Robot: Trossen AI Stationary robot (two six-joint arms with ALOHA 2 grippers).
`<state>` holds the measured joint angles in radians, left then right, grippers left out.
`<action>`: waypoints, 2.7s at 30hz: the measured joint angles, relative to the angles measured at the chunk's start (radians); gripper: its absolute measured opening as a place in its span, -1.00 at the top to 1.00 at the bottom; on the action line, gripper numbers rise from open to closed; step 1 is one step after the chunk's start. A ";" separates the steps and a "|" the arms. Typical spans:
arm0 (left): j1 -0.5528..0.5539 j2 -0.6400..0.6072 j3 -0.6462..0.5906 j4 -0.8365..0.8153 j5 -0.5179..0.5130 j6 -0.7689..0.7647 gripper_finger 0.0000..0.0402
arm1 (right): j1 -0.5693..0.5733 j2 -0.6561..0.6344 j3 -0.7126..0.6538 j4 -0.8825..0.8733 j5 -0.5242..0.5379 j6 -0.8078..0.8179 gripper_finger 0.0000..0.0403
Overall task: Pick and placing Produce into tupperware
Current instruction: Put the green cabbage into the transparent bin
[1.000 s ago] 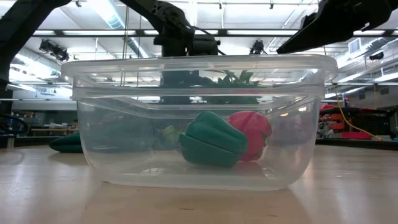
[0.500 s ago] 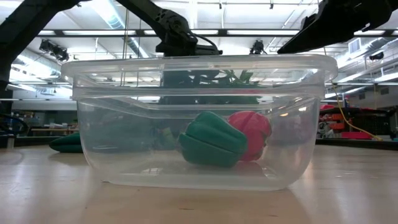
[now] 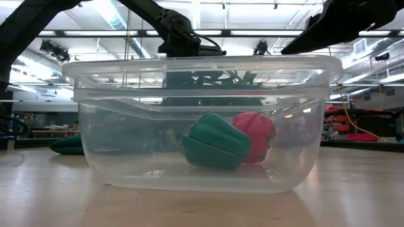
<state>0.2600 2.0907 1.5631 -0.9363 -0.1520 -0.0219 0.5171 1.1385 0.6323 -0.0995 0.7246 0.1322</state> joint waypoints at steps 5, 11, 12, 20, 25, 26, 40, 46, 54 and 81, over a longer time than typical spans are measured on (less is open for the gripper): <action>0.000 0.000 0.000 0.003 0.000 -0.011 -0.01 | 0.000 0.000 0.000 0.000 0.000 0.001 -0.05; -0.001 -0.001 0.000 0.002 0.000 -0.019 -0.02 | 0.000 0.000 0.000 0.000 0.000 0.001 -0.05; -0.002 -0.001 0.000 0.002 0.000 -0.019 -0.04 | 0.000 0.000 0.000 0.000 0.000 0.001 -0.05; -0.016 -0.001 0.000 -0.016 -0.001 -0.019 -0.01 | 0.000 0.000 0.000 0.000 0.000 0.001 -0.05; -0.018 -0.004 0.000 -0.034 0.001 -0.019 -0.01 | 0.000 0.000 0.000 0.000 0.000 0.001 -0.05; -0.018 -0.004 0.004 -0.044 0.001 -0.018 -0.02 | 0.000 0.000 0.000 0.000 0.000 0.001 -0.05; -0.076 -0.005 0.127 -0.170 0.000 -0.018 0.02 | 0.000 0.000 0.000 0.000 0.000 0.000 -0.05; -0.124 -0.005 0.180 -0.260 0.000 -0.028 -0.06 | 0.000 0.000 0.000 0.000 0.000 0.000 -0.05; -0.205 -0.005 0.251 -0.328 0.000 -0.077 0.01 | 0.003 0.000 0.000 -0.001 -0.022 0.001 -0.05; -0.553 -0.005 0.391 -0.336 0.055 -0.323 -0.04 | 0.137 0.000 0.000 0.000 -0.032 0.129 -0.05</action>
<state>-0.2927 2.0853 1.9545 -1.2721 -0.0973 -0.3449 0.6540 1.1381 0.6323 -0.0991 0.6928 0.2612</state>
